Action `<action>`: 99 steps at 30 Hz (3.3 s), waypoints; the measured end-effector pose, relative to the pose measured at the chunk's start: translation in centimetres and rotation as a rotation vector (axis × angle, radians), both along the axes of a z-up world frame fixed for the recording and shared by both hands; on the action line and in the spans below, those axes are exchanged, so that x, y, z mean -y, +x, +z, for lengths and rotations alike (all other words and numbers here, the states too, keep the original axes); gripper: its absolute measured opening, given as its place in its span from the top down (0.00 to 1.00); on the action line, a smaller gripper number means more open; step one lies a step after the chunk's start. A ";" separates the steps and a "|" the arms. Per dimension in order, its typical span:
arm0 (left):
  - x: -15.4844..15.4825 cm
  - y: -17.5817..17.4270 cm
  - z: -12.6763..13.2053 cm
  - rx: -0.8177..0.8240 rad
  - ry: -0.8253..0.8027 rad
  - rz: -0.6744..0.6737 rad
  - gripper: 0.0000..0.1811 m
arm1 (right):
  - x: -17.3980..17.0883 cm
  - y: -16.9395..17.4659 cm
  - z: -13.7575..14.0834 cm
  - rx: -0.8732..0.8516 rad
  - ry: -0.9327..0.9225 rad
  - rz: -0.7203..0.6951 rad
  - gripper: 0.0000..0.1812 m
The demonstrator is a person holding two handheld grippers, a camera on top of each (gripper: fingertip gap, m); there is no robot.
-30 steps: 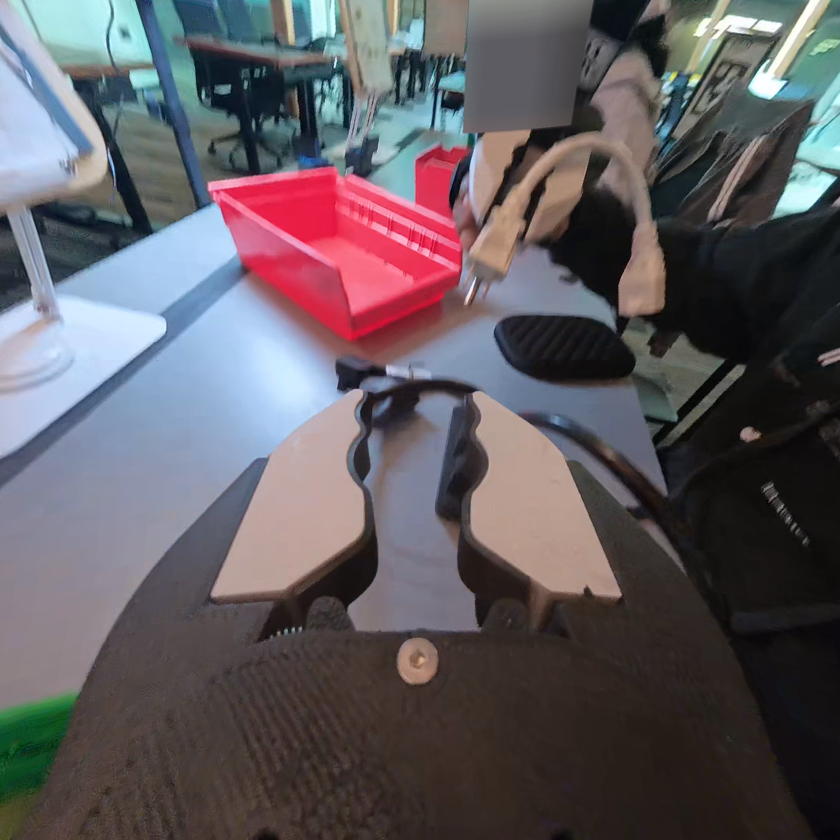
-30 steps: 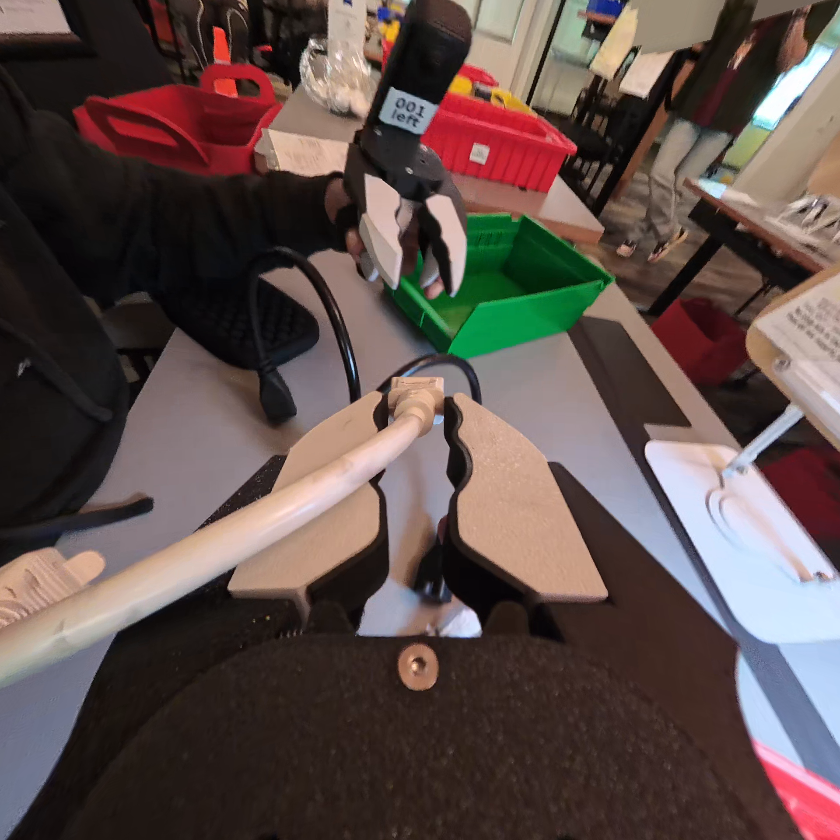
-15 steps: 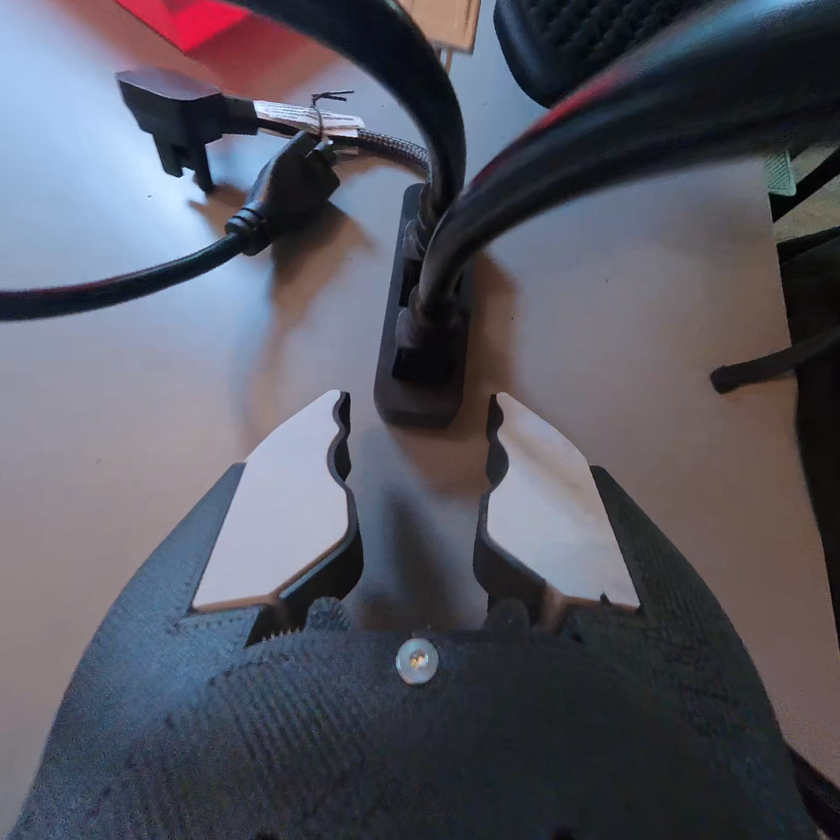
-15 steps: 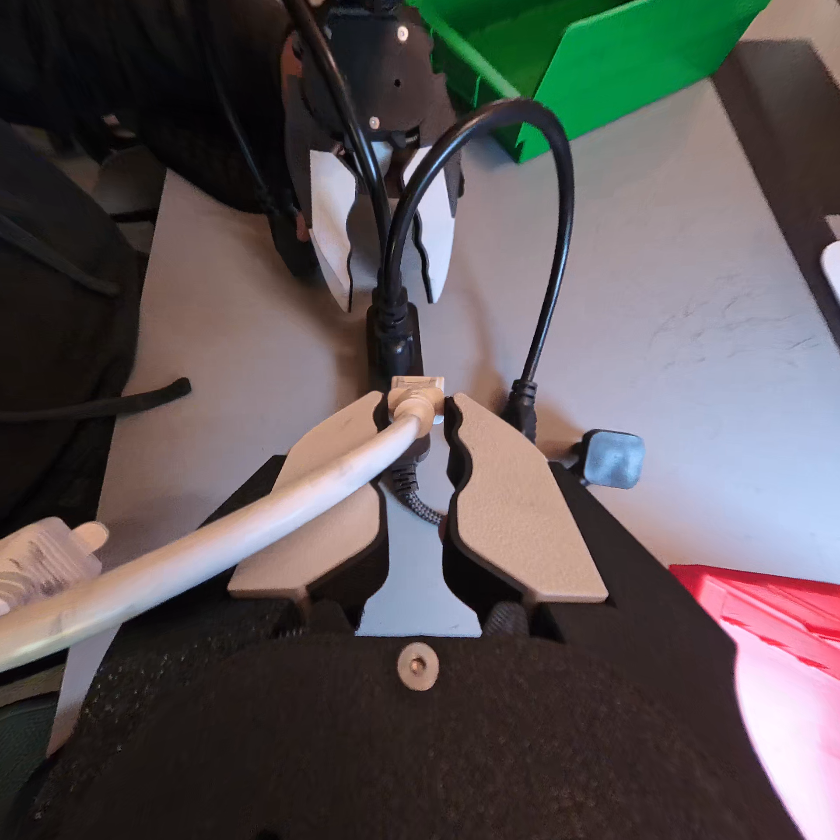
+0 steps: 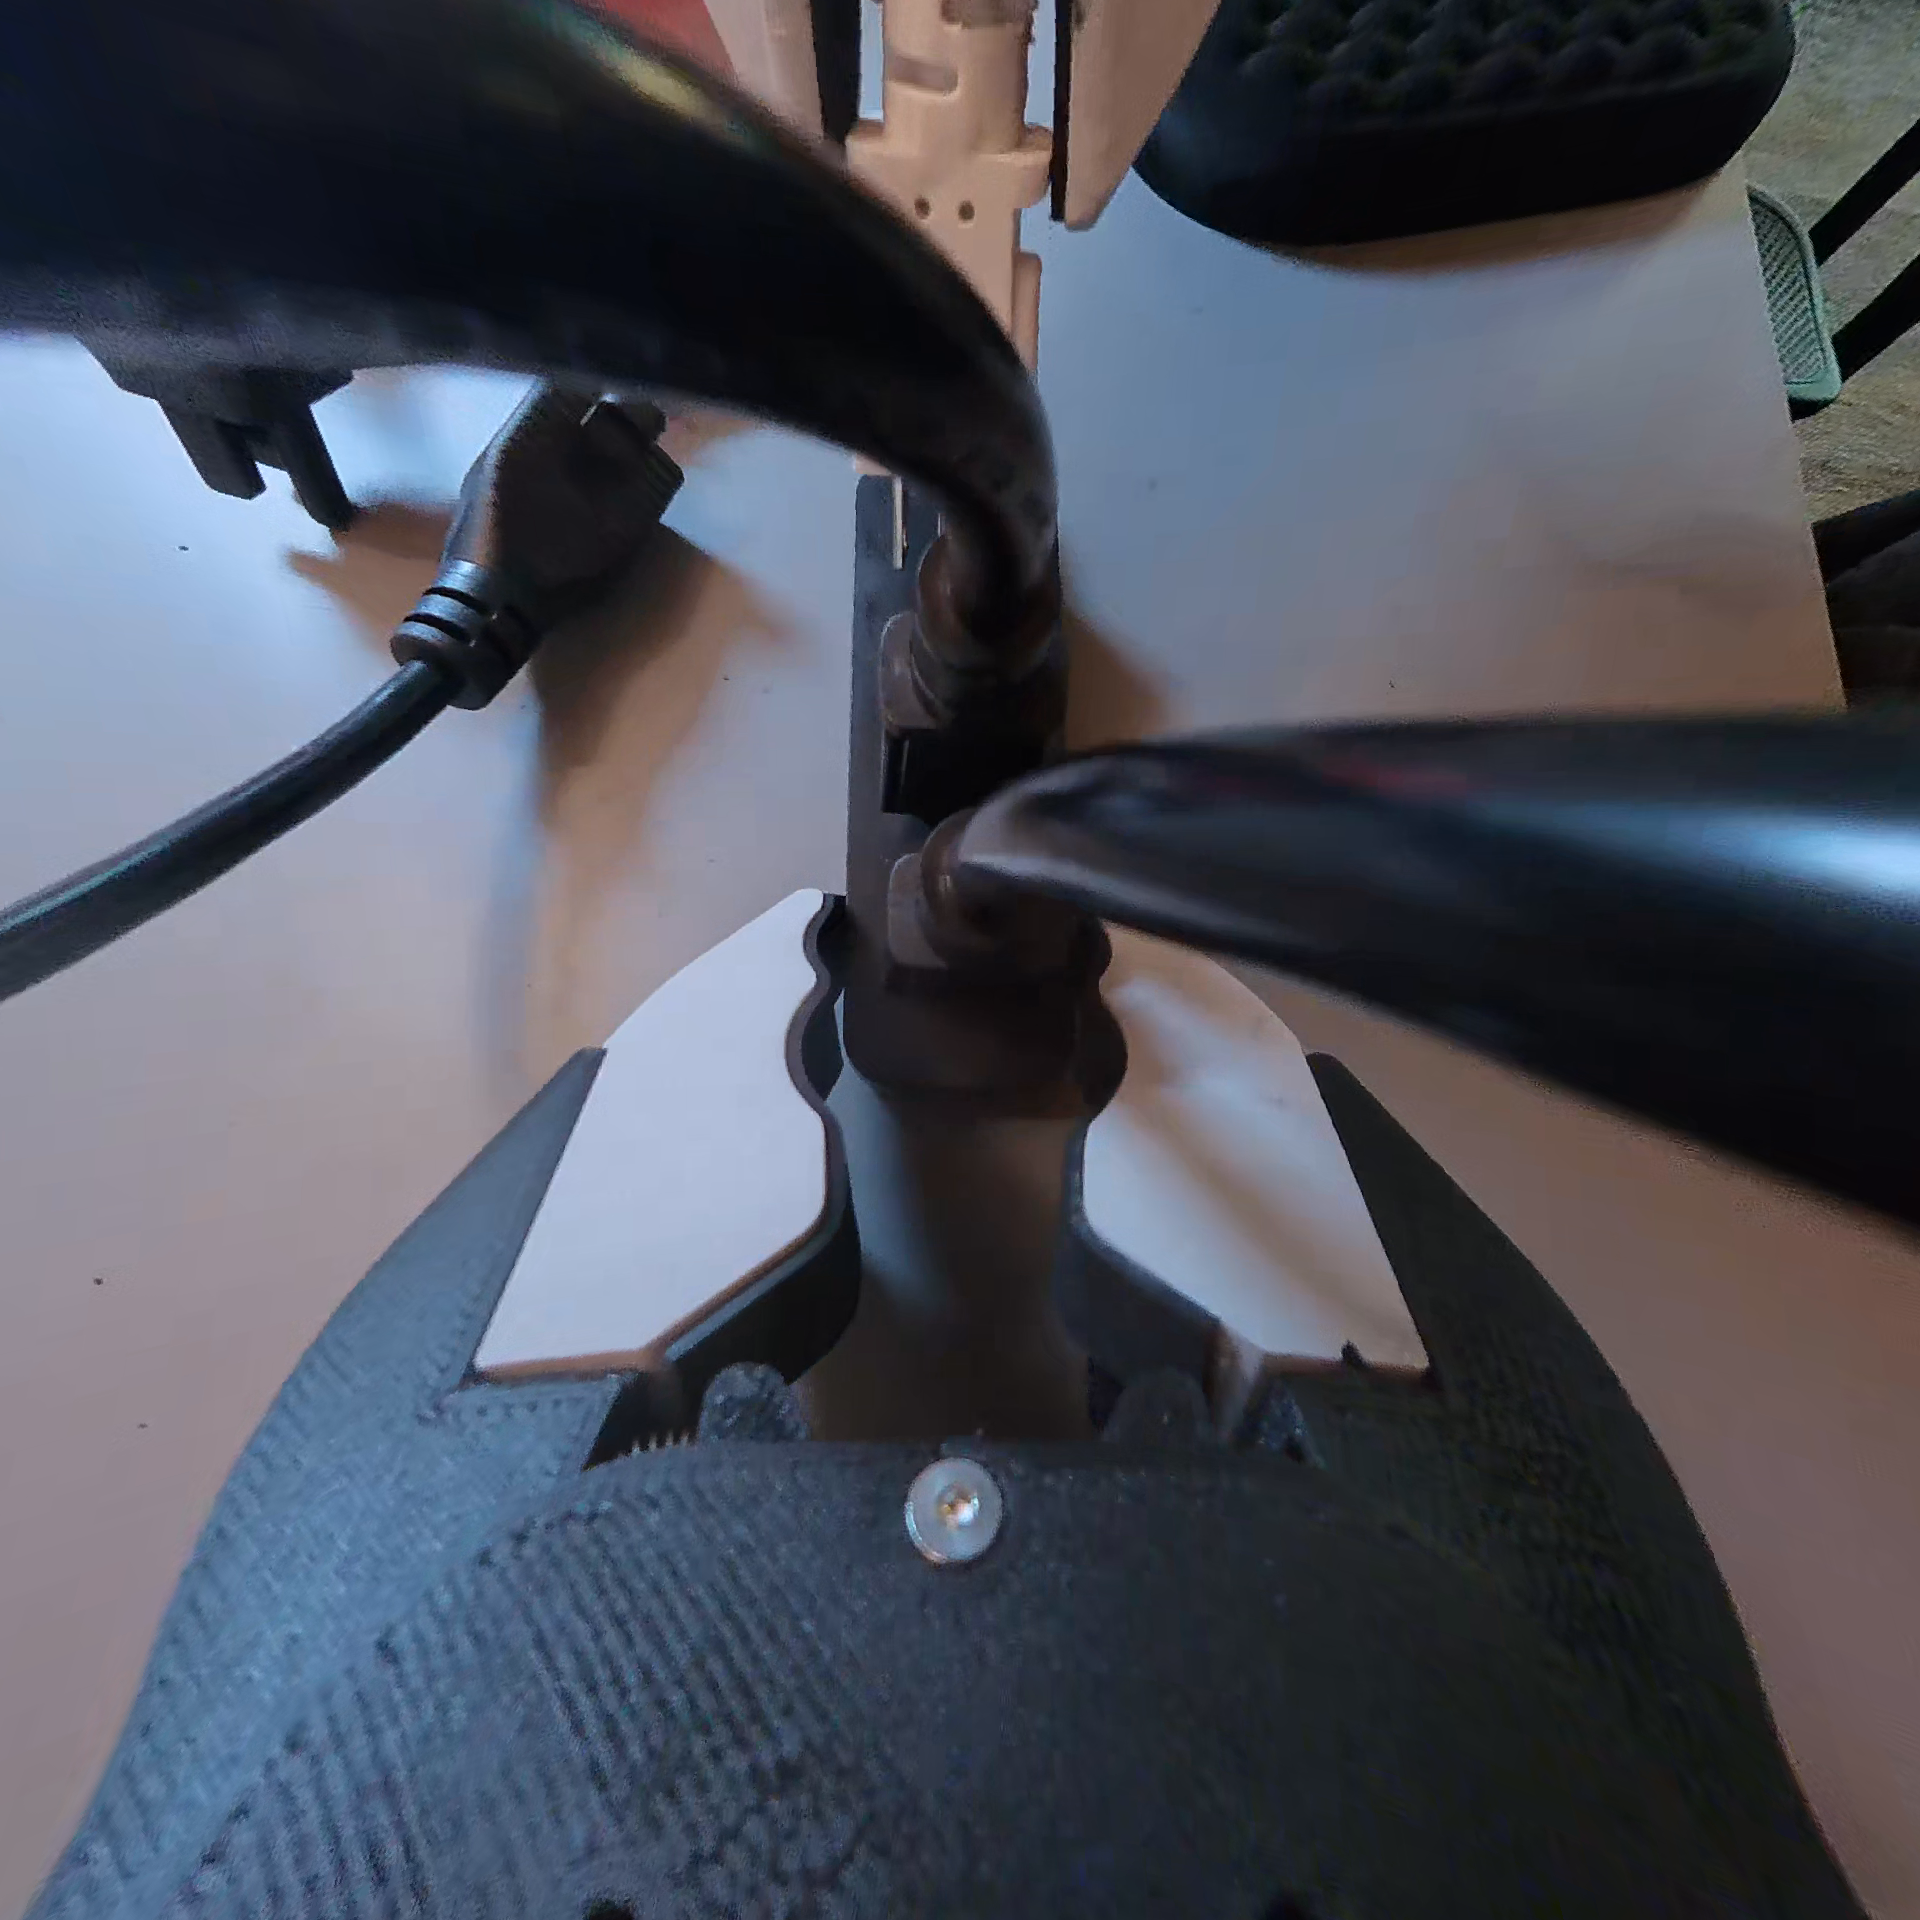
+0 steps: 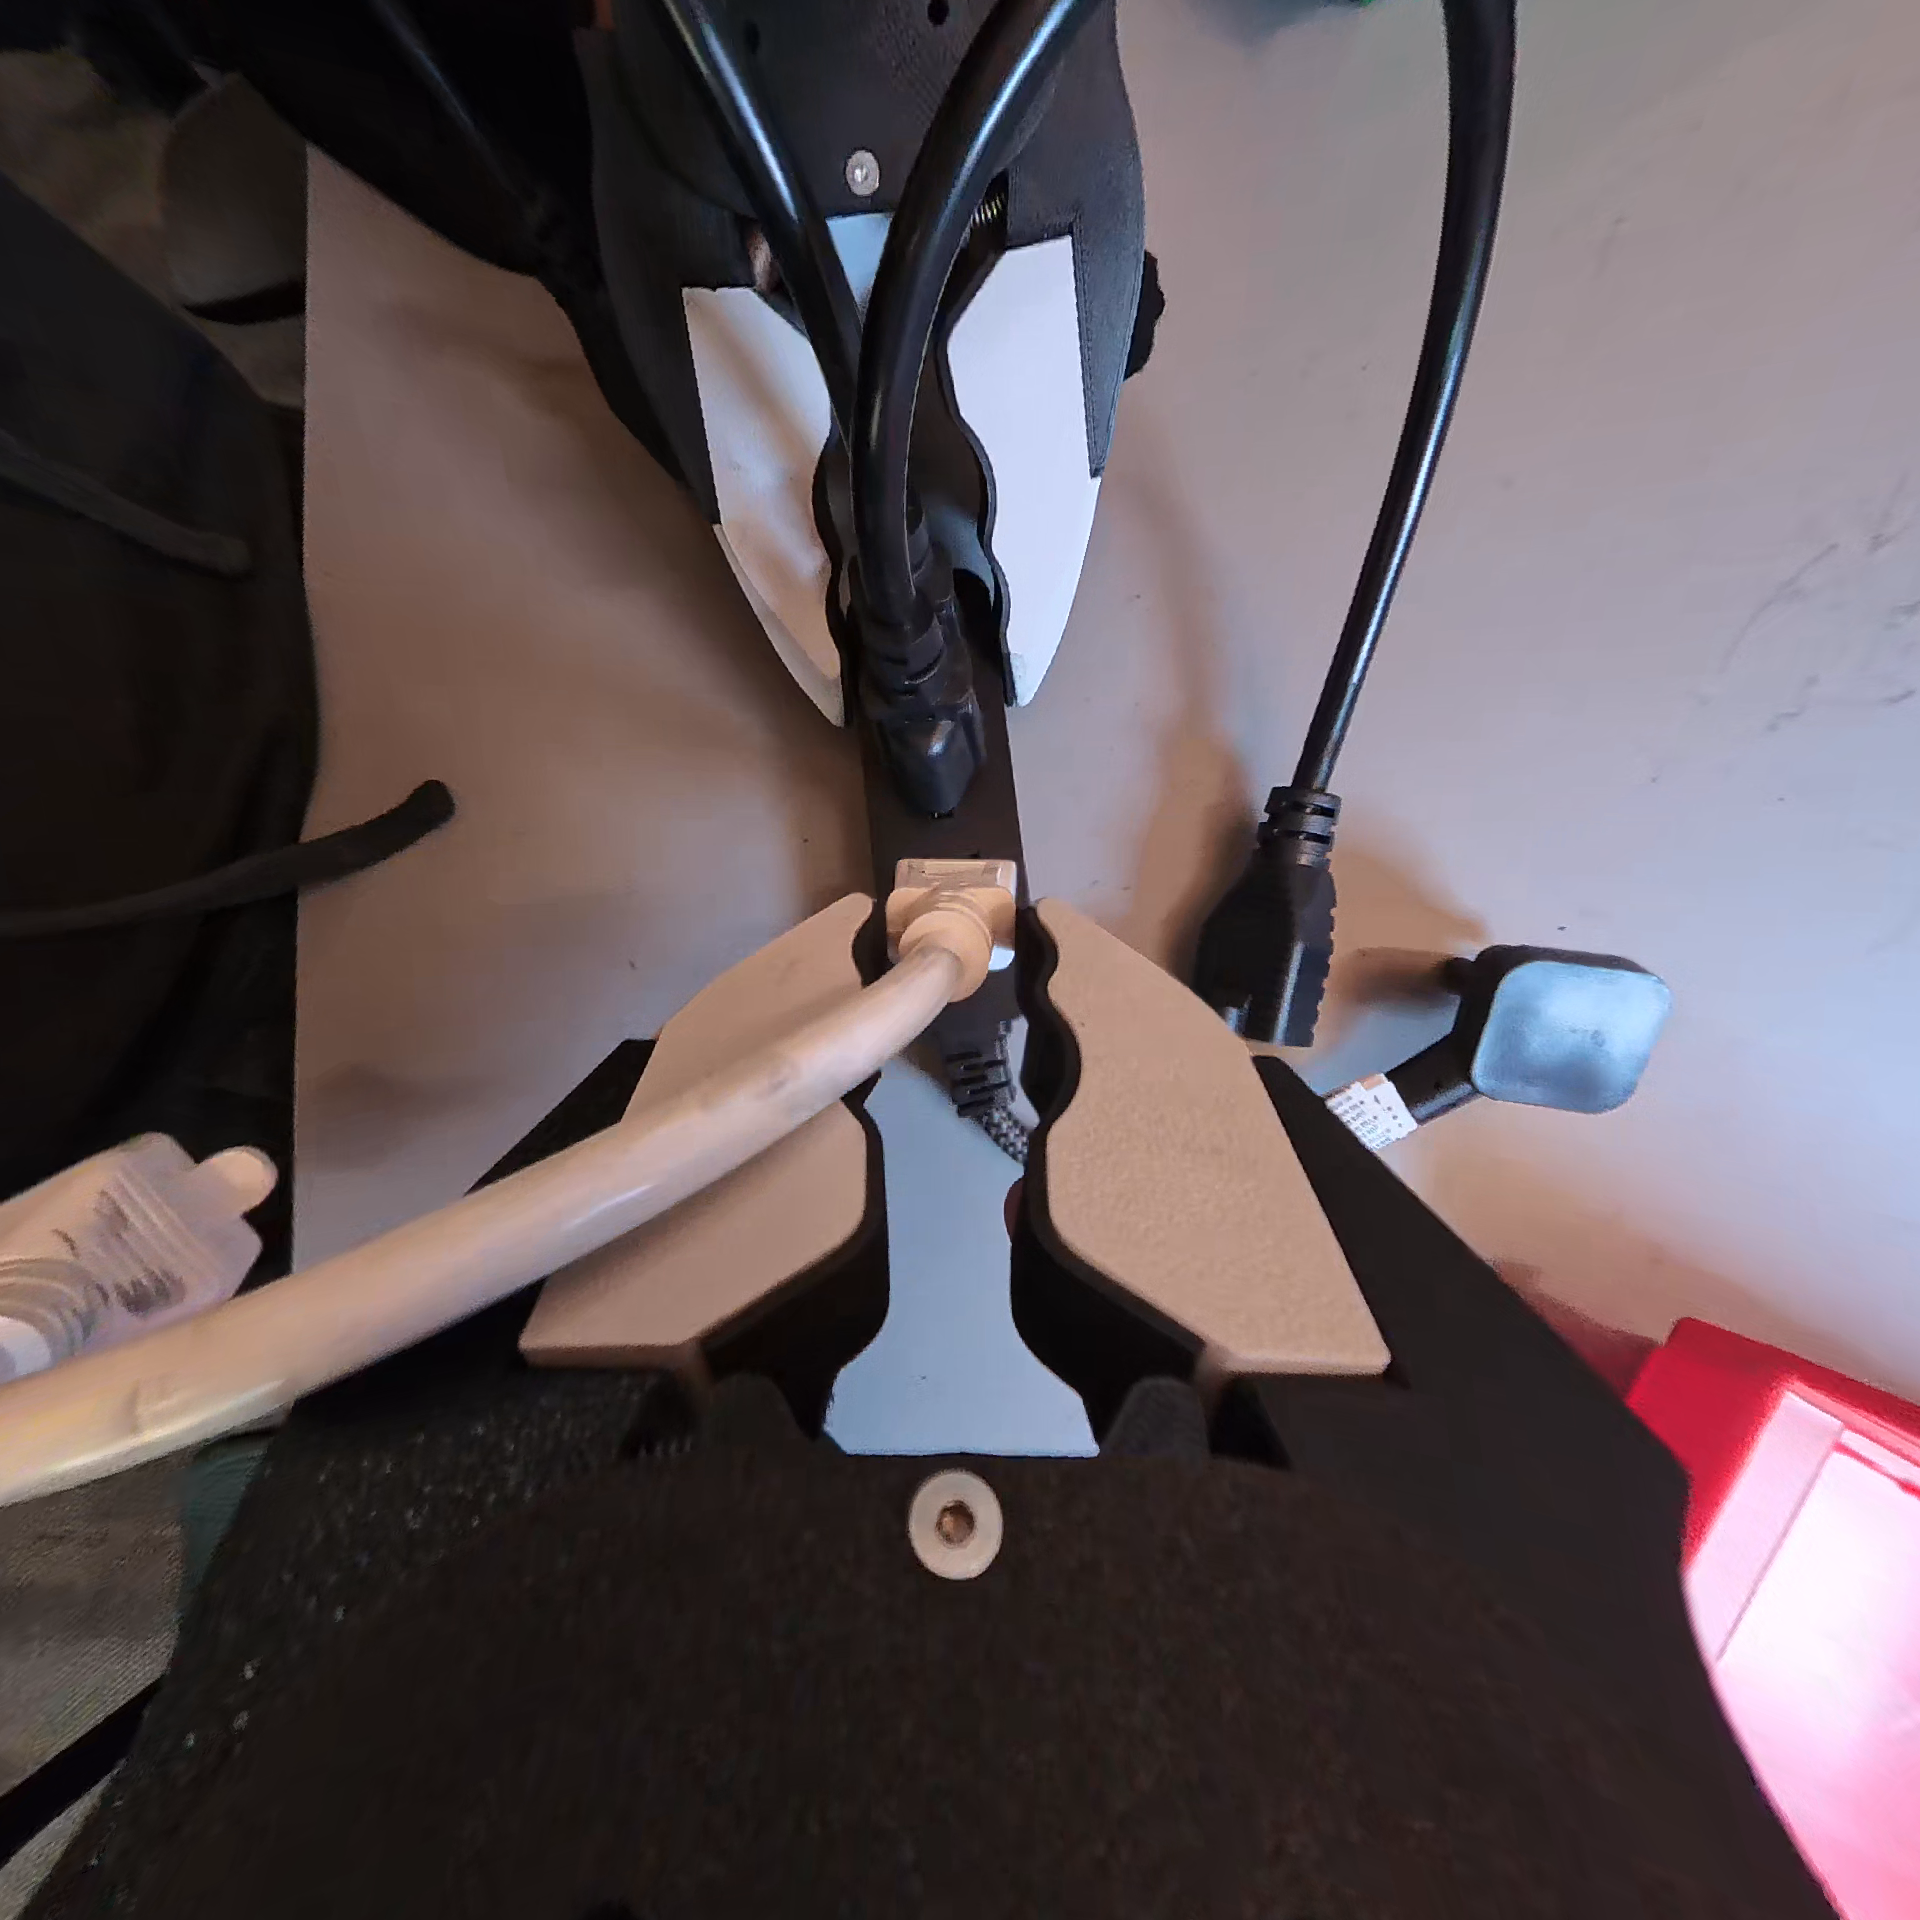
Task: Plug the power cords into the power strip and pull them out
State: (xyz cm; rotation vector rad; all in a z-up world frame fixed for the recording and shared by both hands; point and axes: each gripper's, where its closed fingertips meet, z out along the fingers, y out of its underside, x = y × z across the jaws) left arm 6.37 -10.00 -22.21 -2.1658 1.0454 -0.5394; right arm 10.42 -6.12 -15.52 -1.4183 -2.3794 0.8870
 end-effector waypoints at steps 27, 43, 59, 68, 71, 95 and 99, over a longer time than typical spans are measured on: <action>0.1 -0.2 0.1 0.038 0.041 0.036 0.76 | 1.5 -0.6 -0.1 0.076 0.039 0.062 0.87; -0.8 -1.7 0.1 0.028 0.051 0.110 0.76 | 7.3 0.2 -2.2 -0.400 0.162 0.378 0.87; 2.9 -11.3 15.0 0.243 0.364 0.228 0.77 | 7.4 -4.9 9.7 -0.745 0.001 0.273 0.87; 3.8 -4.1 19.4 -0.005 0.468 0.009 0.71 | 7.7 -9.5 14.3 -0.727 -0.029 0.241 0.87; 2.2 -5.0 20.1 -0.093 0.558 0.072 0.85 | 7.7 -9.8 15.3 -0.707 0.005 0.233 0.87; 4.7 -36.5 14.9 -0.258 0.248 0.952 0.87 | 0.4 -0.9 0.9 -0.180 -0.017 -0.027 0.78; 3.6 -37.2 12.9 -0.297 0.183 0.966 0.89 | 0.9 -0.8 0.1 -0.157 -0.025 -0.022 0.79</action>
